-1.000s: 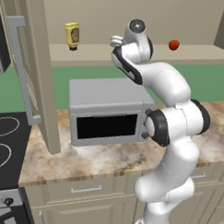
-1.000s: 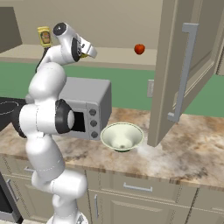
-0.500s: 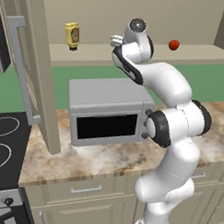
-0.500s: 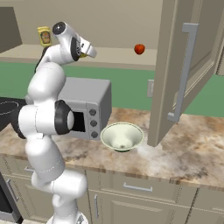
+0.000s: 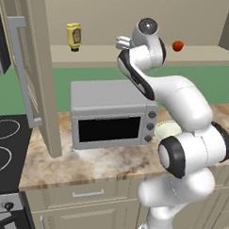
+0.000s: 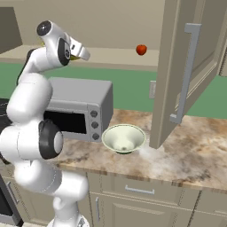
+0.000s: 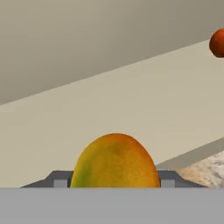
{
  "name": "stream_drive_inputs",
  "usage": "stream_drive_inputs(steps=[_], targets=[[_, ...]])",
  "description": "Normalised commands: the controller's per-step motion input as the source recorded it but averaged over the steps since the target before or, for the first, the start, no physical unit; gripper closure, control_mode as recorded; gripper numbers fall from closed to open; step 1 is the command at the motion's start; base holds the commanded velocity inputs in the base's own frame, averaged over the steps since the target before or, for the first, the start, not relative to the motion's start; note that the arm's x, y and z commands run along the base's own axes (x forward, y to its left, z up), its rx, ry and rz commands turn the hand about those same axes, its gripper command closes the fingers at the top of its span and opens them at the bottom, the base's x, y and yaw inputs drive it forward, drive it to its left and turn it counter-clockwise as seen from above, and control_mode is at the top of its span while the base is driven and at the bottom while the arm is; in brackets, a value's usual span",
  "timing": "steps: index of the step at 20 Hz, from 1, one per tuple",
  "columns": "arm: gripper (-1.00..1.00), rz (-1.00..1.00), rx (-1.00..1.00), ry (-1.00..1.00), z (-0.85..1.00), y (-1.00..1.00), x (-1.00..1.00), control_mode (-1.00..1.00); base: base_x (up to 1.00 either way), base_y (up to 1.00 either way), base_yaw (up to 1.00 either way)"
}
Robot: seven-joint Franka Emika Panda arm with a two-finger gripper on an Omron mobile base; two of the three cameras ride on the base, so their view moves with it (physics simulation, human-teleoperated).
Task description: Open the cabinet. Pick the mango and apple from the cabinet and place them into the bowl. Then close the cabinet.
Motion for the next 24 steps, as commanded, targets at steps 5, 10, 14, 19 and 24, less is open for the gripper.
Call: stream_drive_inputs(steps=[5, 10, 14, 19, 24], targets=[[1.00, 0.00, 0.00, -0.13, -0.03, 0.00, -1.00, -1.00, 0.00, 0.00, 0.00], [1.00, -0.08, 0.05, -0.03, -0.03, 0.00, -1.00, -1.00, 0.00, 0.00, 0.00], [1.00, -0.20, 0.17, 0.00, 0.07, -0.14, -1.00, -1.00, 0.00, 0.00, 0.00], [1.00, -0.29, 0.22, 0.09, 0.25, -0.32, -1.00, -1.00, 0.00, 0.00, 0.00], [1.00, -0.24, 0.19, 0.17, 0.26, -0.33, -0.68, -1.00, 0.00, 0.00, 0.00]])
